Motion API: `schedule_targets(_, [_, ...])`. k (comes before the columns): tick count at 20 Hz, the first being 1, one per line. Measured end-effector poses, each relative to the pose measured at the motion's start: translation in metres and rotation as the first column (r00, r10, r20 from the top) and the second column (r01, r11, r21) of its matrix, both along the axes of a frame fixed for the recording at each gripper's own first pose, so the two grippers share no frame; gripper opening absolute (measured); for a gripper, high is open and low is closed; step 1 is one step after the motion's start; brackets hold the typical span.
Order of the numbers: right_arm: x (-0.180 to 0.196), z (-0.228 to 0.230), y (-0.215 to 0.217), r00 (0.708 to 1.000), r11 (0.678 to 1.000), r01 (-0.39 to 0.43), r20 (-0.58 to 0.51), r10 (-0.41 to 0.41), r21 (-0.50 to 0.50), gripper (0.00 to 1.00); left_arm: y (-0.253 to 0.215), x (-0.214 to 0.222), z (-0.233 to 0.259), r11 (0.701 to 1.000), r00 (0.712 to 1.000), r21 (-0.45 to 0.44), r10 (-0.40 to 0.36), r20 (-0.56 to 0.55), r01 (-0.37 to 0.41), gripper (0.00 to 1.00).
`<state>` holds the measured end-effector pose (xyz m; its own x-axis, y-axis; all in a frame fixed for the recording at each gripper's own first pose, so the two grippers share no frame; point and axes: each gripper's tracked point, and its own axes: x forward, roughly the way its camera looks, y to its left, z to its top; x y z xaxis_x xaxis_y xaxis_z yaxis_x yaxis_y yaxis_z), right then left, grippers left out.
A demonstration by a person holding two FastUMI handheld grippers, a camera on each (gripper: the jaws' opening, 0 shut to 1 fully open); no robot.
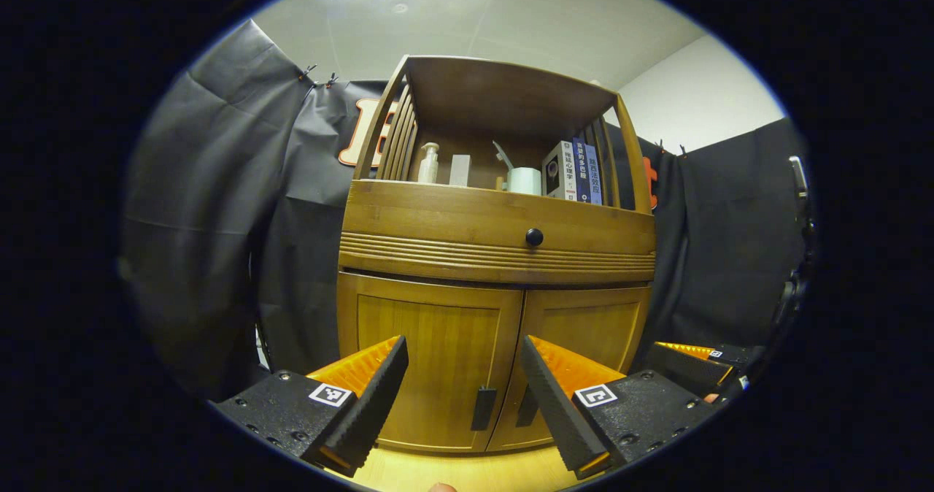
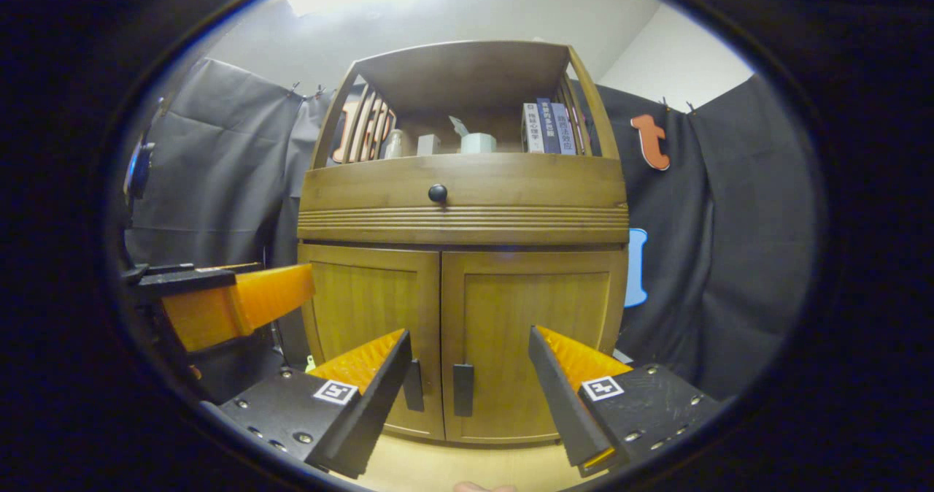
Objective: Open the right door of the double-door shoe cabinet with the right hand, and open the left door with the left hand.
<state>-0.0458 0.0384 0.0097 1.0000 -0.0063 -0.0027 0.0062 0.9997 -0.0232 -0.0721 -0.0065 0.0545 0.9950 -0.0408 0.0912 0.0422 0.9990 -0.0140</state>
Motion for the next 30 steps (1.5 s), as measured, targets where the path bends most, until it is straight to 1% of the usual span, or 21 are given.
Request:
schedule_targets(1, [0.002, -0.004, 0.001, 1.000, 1.000, -0.003, -0.007, 0.003, -0.002, 0.94, 0.003, -0.003, 0.000, 1.000, 1.000, 0.003, 0.009, 0.000, -0.009, 0.95])
schedule_targets(2, [0.007, -0.006, 0.003, 1.000, 1.000, -0.008, -0.013, 0.008, -0.003, 0.94, 0.007, -0.004, 0.000, 1.000, 1.000, 0.005, 0.018, 0.002, -0.018, 0.91])
schedule_targets(8, [0.041, -0.035, 0.007, 0.998, 1.000, -0.010, -0.068, 0.010, 0.005, 0.94, 0.029, -0.017, 0.009, 0.997, 0.997, 0.004, 0.071, 0.021, -0.071, 0.91])
schedule_targets(9, [0.047, -0.041, 0.007, 0.997, 1.000, -0.013, -0.081, 0.013, 0.012, 0.96, 0.036, -0.018, 0.010, 0.996, 0.996, 0.009, 0.087, 0.027, -0.088, 0.91])
schedule_targets(11, [0.060, -0.057, 0.012, 0.993, 0.999, -0.022, -0.112, 0.025, 0.032, 0.96, 0.050, -0.020, 0.015, 0.991, 0.991, 0.018, 0.131, 0.038, -0.132, 0.92])
schedule_targets(12, [0.067, -0.065, 0.013, 0.991, 0.999, -0.023, -0.128, 0.028, 0.043, 0.94, 0.057, -0.020, 0.017, 0.988, 0.988, 0.019, 0.151, 0.043, -0.152, 0.91])
schedule_targets(13, [0.071, -0.073, 0.015, 0.989, 0.998, -0.029, -0.144, 0.037, 0.055, 0.96, 0.064, -0.021, 0.017, 0.985, 0.984, 0.021, 0.171, 0.044, -0.172, 0.95])
schedule_targets(14, [0.077, -0.080, 0.018, 0.986, 0.997, -0.035, -0.162, 0.045, 0.065, 0.96, 0.072, -0.021, 0.018, 0.981, 0.980, 0.023, 0.192, 0.044, -0.194, 0.91])
schedule_targets(15, [0.083, -0.090, 0.022, 0.982, 0.996, -0.041, -0.181, 0.054, 0.073, 0.94, 0.079, -0.022, 0.018, 0.976, 0.976, 0.025, 0.214, 0.044, -0.215, 0.91])
schedule_targets(16, [0.088, -0.098, 0.026, 0.978, 0.996, -0.048, -0.199, 0.063, 0.078, 0.96, 0.086, -0.022, 0.018, 0.971, 0.971, 0.026, 0.235, 0.044, -0.236, 0.91])
schedule_targets(17, [0.093, -0.106, 0.029, 0.974, 0.995, -0.053, -0.215, 0.069, 0.080, 0.96, 0.093, -0.022, 0.019, 0.966, 0.966, 0.027, 0.254, 0.044, -0.255, 0.91])
schedule_targets(18, [0.099, -0.113, 0.030, 0.970, 0.996, -0.051, -0.232, 0.068, 0.077, 0.96, 0.098, -0.021, 0.019, 0.962, 0.962, 0.026, 0.269, 0.043, -0.271, 0.91])
schedule_targets(19, [0.103, -0.120, 0.028, 0.968, 0.997, -0.034, -0.247, 0.051, 0.071, 0.98, 0.103, -0.020, 0.018, 0.959, 0.959, 0.026, 0.282, 0.040, -0.283, 0.91])
schedule_targets(20, [0.108, -0.128, 0.024, 0.965, 0.998, -0.009, -0.260, 0.025, 0.063, 0.86, 0.108, -0.018, 0.018, 0.956, 0.956, 0.025, 0.292, 0.038, -0.293, 0.91])
schedule_targets(22, [0.120, -0.145, 0.010, 0.955, 0.998, 0.059, -0.292, -0.045, 0.038, 0.85, 0.115, -0.017, 0.016, 0.951, 0.950, 0.023, 0.309, 0.036, -0.310, 0.91])
schedule_targets(23, [0.117, -0.148, 0.005, 0.950, 0.996, 0.076, -0.307, -0.061, 0.039, 0.79, 0.119, -0.016, 0.016, 0.948, 0.948, 0.023, 0.315, 0.036, -0.316, 0.91])
schedule_targets(24, [0.124, -0.156, 0.007, 0.943, 0.996, 0.068, -0.329, -0.045, 0.059, 0.73, 0.122, -0.015, 0.016, 0.946, 0.946, 0.022, 0.321, 0.036, -0.322, 0.91])
schedule_targets(27, [0.136, -0.175, 0.003, 0.924, 0.989, 0.090, -0.379, -0.037, 0.122, 0.47, 0.127, -0.011, 0.011, 0.944, 0.945, 0.022, 0.327, 0.024, -0.328, 0.92])
schedule_targets(28, [0.134, -0.175, 0.004, 0.920, 0.988, 0.087, -0.390, -0.031, 0.127, 0.39, 0.127, -0.009, 0.011, 0.945, 0.945, 0.019, 0.327, 0.022, -0.327, 0.95])
schedule_targets(30, [0.137, -0.179, 0.006, 0.910, 0.991, 0.071, -0.414, -0.017, 0.114, 0.40, 0.125, -0.005, 0.009, 0.947, 0.947, 0.012, 0.320, 0.018, -0.321, 0.99])
